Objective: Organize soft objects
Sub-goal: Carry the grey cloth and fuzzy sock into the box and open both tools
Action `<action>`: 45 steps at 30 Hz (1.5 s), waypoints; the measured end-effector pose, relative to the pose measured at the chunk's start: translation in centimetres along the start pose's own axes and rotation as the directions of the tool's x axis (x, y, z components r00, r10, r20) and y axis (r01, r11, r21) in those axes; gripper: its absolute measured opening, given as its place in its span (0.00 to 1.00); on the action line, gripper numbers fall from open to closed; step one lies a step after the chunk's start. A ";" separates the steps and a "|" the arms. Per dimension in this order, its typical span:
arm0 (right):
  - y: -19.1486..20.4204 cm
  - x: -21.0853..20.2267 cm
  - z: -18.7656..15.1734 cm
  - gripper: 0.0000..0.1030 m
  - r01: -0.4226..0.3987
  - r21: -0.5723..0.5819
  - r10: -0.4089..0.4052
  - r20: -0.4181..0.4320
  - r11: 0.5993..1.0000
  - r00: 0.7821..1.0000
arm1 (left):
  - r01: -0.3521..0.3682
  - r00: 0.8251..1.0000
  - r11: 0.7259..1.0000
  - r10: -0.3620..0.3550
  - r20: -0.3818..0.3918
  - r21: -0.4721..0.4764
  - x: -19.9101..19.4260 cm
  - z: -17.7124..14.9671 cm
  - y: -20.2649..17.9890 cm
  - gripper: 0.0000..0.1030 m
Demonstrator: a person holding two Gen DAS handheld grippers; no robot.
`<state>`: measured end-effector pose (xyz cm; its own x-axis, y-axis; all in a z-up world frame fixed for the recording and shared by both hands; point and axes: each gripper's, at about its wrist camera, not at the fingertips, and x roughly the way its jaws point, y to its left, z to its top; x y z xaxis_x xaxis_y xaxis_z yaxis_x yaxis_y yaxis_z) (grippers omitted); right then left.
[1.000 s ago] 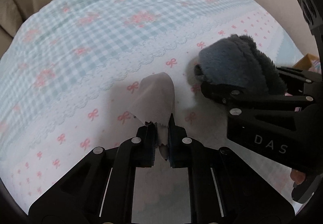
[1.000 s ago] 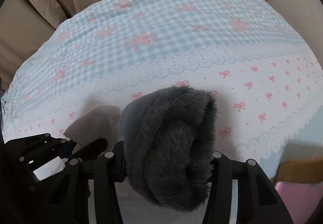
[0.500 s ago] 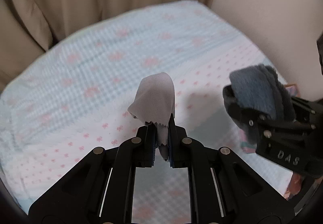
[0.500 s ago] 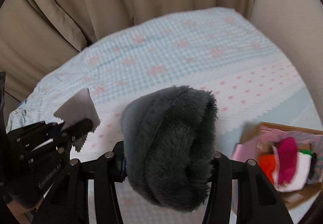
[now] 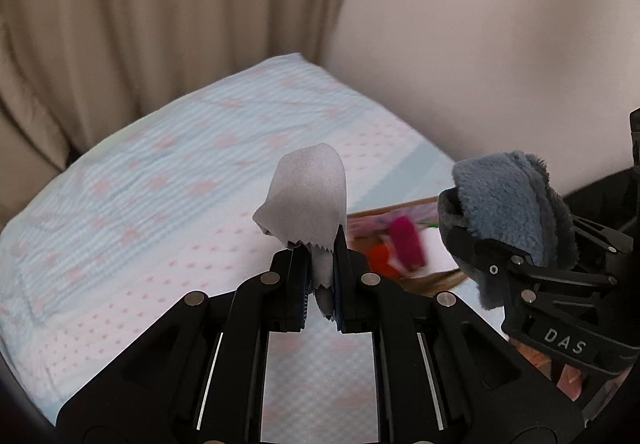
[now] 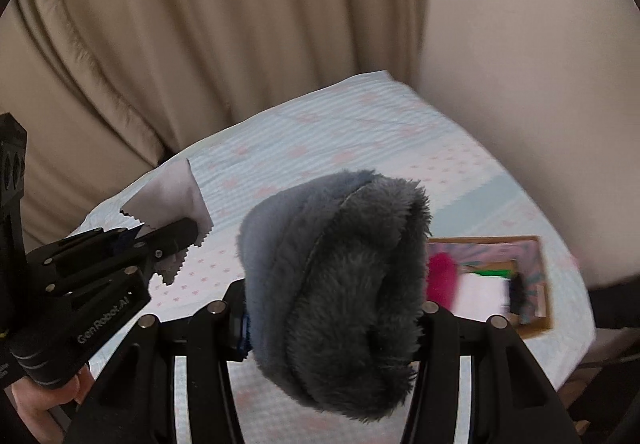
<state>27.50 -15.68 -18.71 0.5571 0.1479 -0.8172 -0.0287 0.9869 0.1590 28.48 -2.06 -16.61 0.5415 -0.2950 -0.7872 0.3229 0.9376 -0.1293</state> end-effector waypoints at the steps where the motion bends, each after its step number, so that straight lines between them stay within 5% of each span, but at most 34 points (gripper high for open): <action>1: -1.1 -0.5 0.1 0.46 0.009 0.009 -0.009 0.003 1.000 1.000 | 0.011 1.000 1.000 -0.011 -0.005 0.004 0.2 0.3 -1.3 0.08; 10: -12.9 -2.4 0.0 0.46 0.048 0.056 -0.046 -0.030 0.997 0.998 | 0.031 0.993 0.999 -0.033 -0.113 -0.020 6.7 0.2 -11.3 0.08; 19: -21.4 2.3 -1.1 0.46 0.039 0.048 -0.032 -0.145 0.998 0.989 | 0.000 0.971 0.996 -0.020 -0.237 -0.086 14.9 -2.1 -16.2 0.08; 27: -25.4 8.0 -3.0 0.46 -0.004 0.042 0.014 -0.248 0.999 0.969 | -0.105 0.951 0.978 0.046 -0.307 -0.179 20.4 -4.0 -14.1 0.08; 37: -27.5 15.0 -4.2 0.47 -0.049 0.071 0.069 -0.321 0.996 0.945 | -0.177 0.924 0.975 0.117 -0.365 -0.135 25.5 -5.3 -11.7 0.08; 39: -27.8 16.1 -4.0 0.53 -0.047 0.083 0.073 -0.344 0.995 0.936 | -0.196 0.911 0.975 0.141 -0.386 -0.106 25.8 -5.1 -12.2 0.20; 40: -27.9 16.6 -3.9 0.56 -0.053 0.097 0.085 -0.358 0.994 0.930 | -0.201 0.907 0.975 0.150 -0.393 -0.094 25.8 -5.1 -12.4 0.54; 41: -28.0 16.9 -3.8 0.64 -0.059 0.117 0.098 -0.368 0.991 0.925 | -0.204 0.906 0.975 0.156 -0.394 -0.083 25.7 -5.1 -12.6 1.00; 45: -28.6 16.9 -3.3 0.96 -0.050 0.177 0.108 -0.334 0.983 0.936 | -0.187 0.922 0.977 0.139 -0.362 -0.100 24.3 -5.4 -12.4 1.00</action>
<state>34.98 -41.25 -38.87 0.2409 0.2667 -0.9332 0.0904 0.9512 0.2952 33.45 -19.90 -37.43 0.2628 -0.0749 -0.9619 0.1373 0.9897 -0.0395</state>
